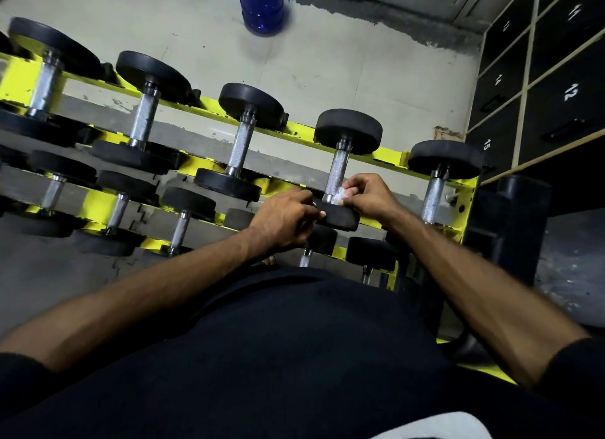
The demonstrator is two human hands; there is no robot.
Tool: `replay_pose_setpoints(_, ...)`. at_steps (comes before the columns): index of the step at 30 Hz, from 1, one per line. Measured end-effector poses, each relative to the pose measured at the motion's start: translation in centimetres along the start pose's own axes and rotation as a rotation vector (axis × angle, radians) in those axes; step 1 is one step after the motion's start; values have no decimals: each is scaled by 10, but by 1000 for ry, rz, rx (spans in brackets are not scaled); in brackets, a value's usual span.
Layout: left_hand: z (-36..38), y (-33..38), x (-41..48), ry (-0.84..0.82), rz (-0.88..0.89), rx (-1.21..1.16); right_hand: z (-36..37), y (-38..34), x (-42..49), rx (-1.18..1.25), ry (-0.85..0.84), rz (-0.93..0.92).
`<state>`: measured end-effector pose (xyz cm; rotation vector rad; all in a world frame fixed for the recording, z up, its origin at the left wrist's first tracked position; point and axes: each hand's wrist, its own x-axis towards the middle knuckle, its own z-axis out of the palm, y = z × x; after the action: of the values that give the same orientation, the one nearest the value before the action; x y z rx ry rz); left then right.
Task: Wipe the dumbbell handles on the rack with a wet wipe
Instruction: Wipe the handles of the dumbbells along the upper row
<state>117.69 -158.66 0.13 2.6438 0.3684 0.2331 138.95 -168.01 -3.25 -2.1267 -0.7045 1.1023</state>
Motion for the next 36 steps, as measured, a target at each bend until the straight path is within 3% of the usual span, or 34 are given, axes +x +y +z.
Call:
replay_pose_setpoints(10, -1, 0, -1, -18, 6, 2, 9, -11, 1, -50, 377, -231)
replay_pose_setpoints(15, 1, -2, 0, -13, 15, 7, 2, -21, -7, -435, 3, -481)
replay_pose_setpoints(19, 2, -1, 0, 7, -2, -4, 4, -33, 7, -443, 241, -463)
replay_pose_setpoints(20, 2, -1, -1, 3, 1, -4, 8, -36, 9, -474, 226, -469)
replay_pose_setpoints(24, 1, -2, -4, -28, 23, 14, 12, -56, 6, -813, -212, -493)
replay_pose_setpoints(29, 0, -2, -3, -35, 23, 15, 11, -84, 16, -1116, -45, -445)
replay_pose_setpoints(33, -1, -3, -2, -39, 39, 28, 29, -86, 16, -1232, -375, -347)
replay_pose_setpoints(36, 0, -3, -2, -35, 40, 32, 28, -95, 20, -1279, -346, -377)
